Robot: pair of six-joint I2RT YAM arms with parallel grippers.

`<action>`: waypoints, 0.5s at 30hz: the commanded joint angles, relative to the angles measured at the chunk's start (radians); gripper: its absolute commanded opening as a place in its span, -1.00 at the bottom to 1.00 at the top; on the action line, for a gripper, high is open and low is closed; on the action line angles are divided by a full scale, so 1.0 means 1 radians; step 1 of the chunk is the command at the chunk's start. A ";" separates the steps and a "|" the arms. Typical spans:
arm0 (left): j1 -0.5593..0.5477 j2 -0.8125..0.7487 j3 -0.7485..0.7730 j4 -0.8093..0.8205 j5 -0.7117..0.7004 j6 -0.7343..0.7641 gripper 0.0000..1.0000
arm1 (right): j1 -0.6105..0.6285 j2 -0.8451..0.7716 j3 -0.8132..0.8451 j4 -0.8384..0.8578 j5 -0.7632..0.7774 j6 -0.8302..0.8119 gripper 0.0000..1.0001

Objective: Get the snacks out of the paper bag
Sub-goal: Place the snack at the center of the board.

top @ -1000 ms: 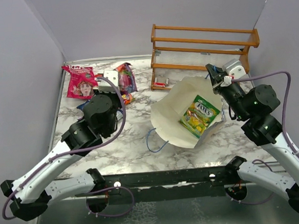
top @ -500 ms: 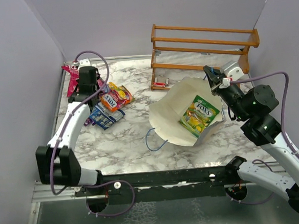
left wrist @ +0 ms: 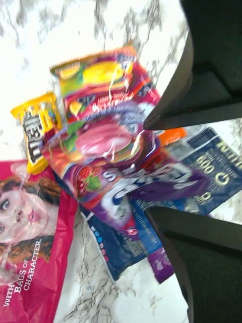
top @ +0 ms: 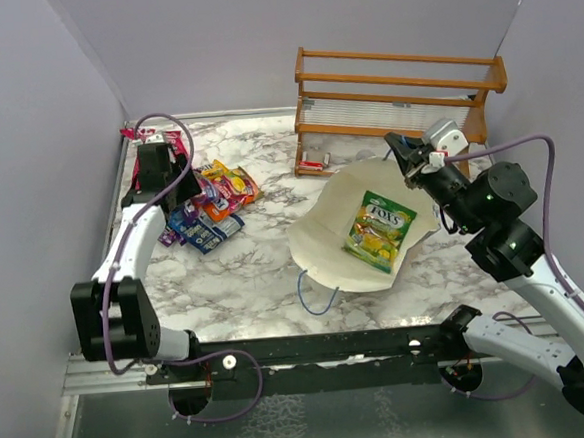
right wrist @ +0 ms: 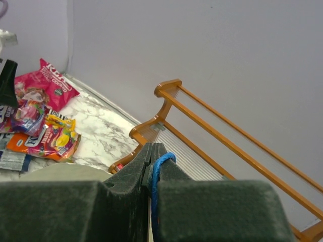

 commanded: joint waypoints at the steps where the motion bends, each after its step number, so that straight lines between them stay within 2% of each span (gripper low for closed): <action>1: -0.002 -0.198 -0.076 0.117 0.130 0.024 0.42 | -0.003 0.005 0.024 0.025 -0.109 -0.033 -0.96; 4: -0.018 -0.264 -0.103 0.111 0.167 0.053 0.45 | -0.003 0.009 0.043 -0.001 -0.211 -0.071 -0.96; 7: -0.026 -0.311 -0.098 0.099 0.293 0.057 0.46 | -0.003 0.005 0.037 0.020 -0.271 -0.087 -0.96; 9: -0.046 -0.317 -0.059 0.066 0.366 0.079 0.41 | -0.003 0.007 0.038 0.036 -0.287 -0.081 -0.96; 13: -0.110 -0.328 0.052 -0.045 0.365 0.130 0.31 | -0.003 0.019 0.056 0.037 -0.323 -0.073 -0.96; 15: -0.120 -0.348 0.098 -0.067 0.435 0.121 0.30 | -0.004 0.023 0.057 0.042 -0.313 -0.070 -0.96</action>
